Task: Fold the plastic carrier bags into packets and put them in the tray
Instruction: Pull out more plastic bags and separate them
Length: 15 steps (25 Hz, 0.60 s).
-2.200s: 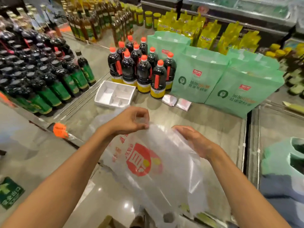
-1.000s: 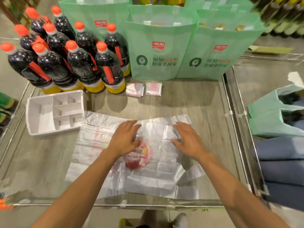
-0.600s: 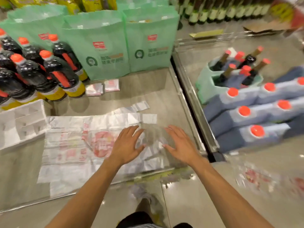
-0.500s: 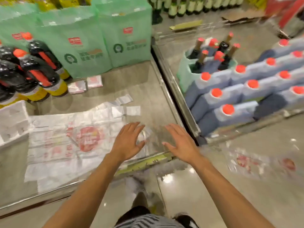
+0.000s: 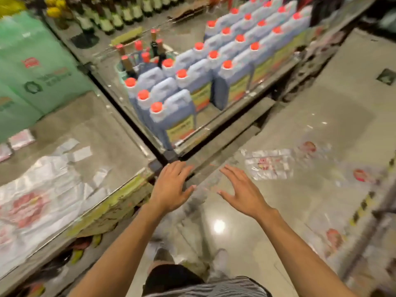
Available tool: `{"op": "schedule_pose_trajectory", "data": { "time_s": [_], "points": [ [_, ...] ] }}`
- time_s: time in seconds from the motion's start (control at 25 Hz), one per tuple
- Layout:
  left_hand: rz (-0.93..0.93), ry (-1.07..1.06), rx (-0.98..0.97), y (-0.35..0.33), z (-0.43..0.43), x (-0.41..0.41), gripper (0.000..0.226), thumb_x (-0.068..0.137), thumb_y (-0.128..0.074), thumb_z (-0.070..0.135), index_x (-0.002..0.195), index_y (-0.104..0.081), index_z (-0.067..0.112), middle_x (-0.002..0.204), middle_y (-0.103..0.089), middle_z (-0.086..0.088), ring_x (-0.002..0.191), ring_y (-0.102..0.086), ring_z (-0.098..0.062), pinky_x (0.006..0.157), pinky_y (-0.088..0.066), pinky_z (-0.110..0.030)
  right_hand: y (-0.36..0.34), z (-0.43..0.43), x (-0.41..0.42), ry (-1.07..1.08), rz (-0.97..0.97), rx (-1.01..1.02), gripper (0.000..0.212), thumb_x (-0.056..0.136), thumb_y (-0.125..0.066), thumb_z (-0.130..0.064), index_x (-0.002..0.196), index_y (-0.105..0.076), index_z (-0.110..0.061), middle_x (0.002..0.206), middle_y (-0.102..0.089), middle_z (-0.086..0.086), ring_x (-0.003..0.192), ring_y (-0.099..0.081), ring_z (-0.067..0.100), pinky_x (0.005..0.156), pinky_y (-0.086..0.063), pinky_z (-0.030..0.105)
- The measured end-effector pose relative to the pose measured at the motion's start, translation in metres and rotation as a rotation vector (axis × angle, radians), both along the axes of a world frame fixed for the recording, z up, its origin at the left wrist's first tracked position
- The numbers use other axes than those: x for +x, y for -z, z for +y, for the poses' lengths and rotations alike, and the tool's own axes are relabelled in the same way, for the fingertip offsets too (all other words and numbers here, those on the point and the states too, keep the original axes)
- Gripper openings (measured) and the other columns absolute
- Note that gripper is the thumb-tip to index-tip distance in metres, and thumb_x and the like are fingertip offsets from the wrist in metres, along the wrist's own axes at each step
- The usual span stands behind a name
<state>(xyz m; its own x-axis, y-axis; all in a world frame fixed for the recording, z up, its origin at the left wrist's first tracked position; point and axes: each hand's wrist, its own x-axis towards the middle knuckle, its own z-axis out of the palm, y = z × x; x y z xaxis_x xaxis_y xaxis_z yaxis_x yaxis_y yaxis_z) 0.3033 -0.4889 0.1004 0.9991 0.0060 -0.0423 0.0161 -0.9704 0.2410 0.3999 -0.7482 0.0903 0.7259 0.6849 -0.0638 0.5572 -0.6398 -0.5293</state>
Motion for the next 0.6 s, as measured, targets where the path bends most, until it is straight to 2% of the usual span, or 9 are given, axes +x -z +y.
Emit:
{"op": "schedule_pose_trajectory", "data": {
  "time_s": [0.24, 0.4, 0.6],
  "points": [
    [-0.024, 0.202, -0.016, -0.011, -0.108, 0.068, 0.065, 0.095, -0.051, 0.059, 0.145, -0.049, 0.018, 0.147, -0.050, -0.007, 0.136, -0.045, -0.029, 0.115, -0.035, -0.046, 0.000, -0.140, 0.010, 0.271, 0.033, 0.001, 0.071, 0.095, -0.061, -0.054, 0.156, -0.035, -0.027, 0.162, -0.030, -0.006, 0.150, -0.024, 0.014, 0.120, -0.030, 0.033],
    [-0.035, 0.313, -0.035, -0.007, -0.164, 0.114, 0.067, 0.094, -0.049, 0.063, 0.147, -0.047, 0.022, 0.149, -0.048, -0.004, 0.138, -0.042, -0.026, 0.116, -0.035, -0.047, 0.001, -0.199, 0.017, 0.428, 0.059, -0.002, 0.071, 0.094, -0.059, -0.056, 0.155, -0.034, -0.030, 0.162, -0.029, -0.009, 0.150, -0.023, 0.012, 0.118, -0.035, 0.039],
    [-0.019, 0.459, -0.080, 0.002, -0.228, 0.182, 0.068, 0.093, -0.049, 0.063, 0.149, -0.043, 0.025, 0.151, -0.046, -0.001, 0.140, -0.041, -0.024, 0.118, -0.034, -0.049, -0.002, -0.258, 0.040, 0.630, 0.049, -0.019, 0.072, 0.094, -0.060, -0.055, 0.155, -0.035, -0.028, 0.162, -0.029, -0.008, 0.150, -0.023, 0.013, 0.117, -0.036, 0.039]
  ]
}}
